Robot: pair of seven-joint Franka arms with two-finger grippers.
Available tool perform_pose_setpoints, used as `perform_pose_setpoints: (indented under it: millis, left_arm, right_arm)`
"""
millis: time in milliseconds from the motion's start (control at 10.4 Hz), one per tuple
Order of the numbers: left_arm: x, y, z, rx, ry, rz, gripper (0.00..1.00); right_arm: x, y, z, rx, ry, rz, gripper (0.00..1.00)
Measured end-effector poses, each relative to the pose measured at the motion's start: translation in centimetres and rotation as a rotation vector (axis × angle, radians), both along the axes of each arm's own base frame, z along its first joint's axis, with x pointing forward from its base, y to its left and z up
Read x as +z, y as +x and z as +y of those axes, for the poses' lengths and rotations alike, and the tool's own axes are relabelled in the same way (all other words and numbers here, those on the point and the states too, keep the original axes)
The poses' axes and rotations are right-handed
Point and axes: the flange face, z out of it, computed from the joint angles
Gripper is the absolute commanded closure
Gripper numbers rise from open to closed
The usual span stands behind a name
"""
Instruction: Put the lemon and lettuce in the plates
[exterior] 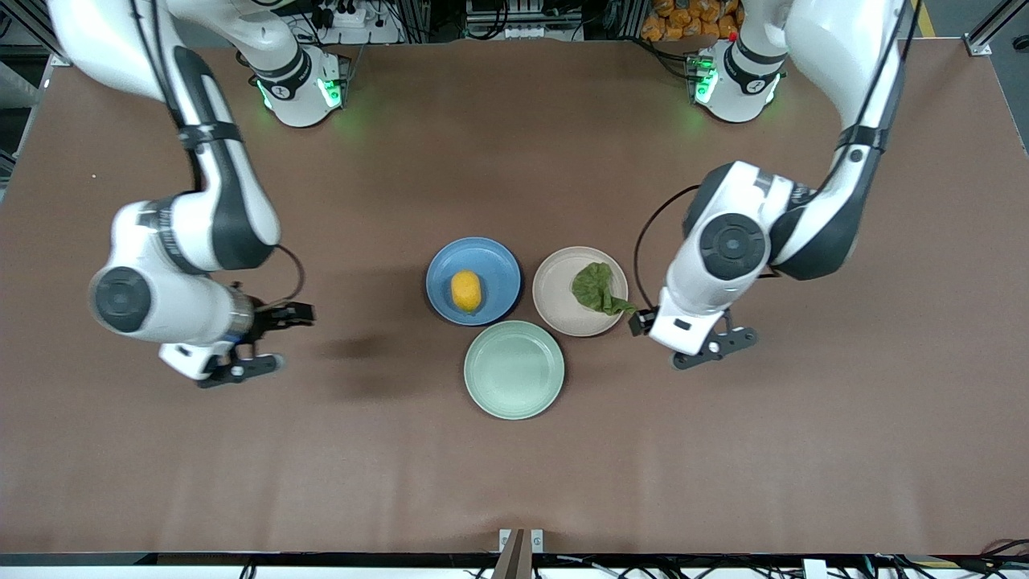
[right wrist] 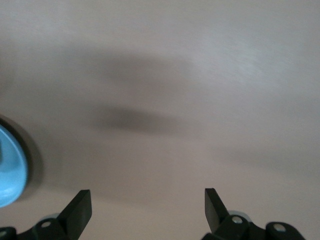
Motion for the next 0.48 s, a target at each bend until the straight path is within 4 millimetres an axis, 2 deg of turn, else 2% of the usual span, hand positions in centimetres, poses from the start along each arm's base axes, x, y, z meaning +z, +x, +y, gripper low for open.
perform_pose_setpoints:
  millis: [289, 481]
  left_arm:
    - [3.5, 1.5, 6.8, -0.091, 0.005, 0.007, 0.00]
    - [6.0, 1.4, 10.2, -0.142, 0.014, 0.025, 0.00]
  right_arm:
    - [4.9, -1.4, -5.7, -0.061, -0.048, 0.007, 0.00]
    - [8.2, -2.3, -8.6, -0.096, -0.068, -0.016, 0.00]
